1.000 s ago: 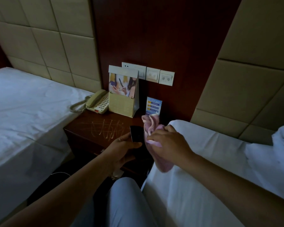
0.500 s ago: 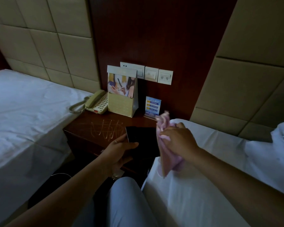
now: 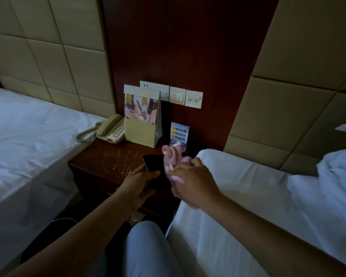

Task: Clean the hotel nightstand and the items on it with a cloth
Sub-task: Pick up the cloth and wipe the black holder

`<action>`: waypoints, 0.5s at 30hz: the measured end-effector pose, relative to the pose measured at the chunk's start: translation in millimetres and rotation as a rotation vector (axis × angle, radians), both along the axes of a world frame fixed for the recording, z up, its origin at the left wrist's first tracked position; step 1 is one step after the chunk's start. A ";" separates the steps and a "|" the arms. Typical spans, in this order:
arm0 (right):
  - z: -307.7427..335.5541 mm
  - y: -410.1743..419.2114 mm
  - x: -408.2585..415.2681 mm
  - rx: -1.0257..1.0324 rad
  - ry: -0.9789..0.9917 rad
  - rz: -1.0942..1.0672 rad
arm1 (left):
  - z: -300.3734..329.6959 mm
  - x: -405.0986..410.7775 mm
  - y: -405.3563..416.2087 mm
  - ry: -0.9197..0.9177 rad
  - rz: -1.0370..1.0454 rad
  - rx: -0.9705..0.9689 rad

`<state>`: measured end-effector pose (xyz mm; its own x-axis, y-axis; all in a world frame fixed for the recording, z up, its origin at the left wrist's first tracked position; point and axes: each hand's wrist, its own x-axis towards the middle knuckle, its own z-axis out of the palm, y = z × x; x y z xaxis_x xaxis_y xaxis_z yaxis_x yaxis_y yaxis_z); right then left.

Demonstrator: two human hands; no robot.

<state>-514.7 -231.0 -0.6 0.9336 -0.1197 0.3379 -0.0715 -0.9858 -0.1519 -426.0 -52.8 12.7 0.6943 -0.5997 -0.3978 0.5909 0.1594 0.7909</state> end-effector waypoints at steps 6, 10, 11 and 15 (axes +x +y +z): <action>-3.8 -47.4 -8.7 0.008 0.071 -0.223 | -1.4 -0.8 10.4 0.016 0.015 0.008; 1.3 -1.9 -16.6 0.019 -0.102 -0.031 | 5.0 -0.2 2.6 0.001 -0.001 -0.027; -3.6 5.8 -19.6 0.001 -0.103 0.035 | 5.1 0.4 1.5 -0.002 0.004 -0.026; -7.9 -28.6 -18.6 0.038 -0.021 -0.091 | 3.7 -1.7 2.5 0.019 0.017 -0.003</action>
<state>-533.3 -259.6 -8.5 0.9111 -0.2167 0.3507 -0.1569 -0.9689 -0.1912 -427.7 -50.4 16.4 0.6966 -0.5893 -0.4093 0.6032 0.1720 0.7788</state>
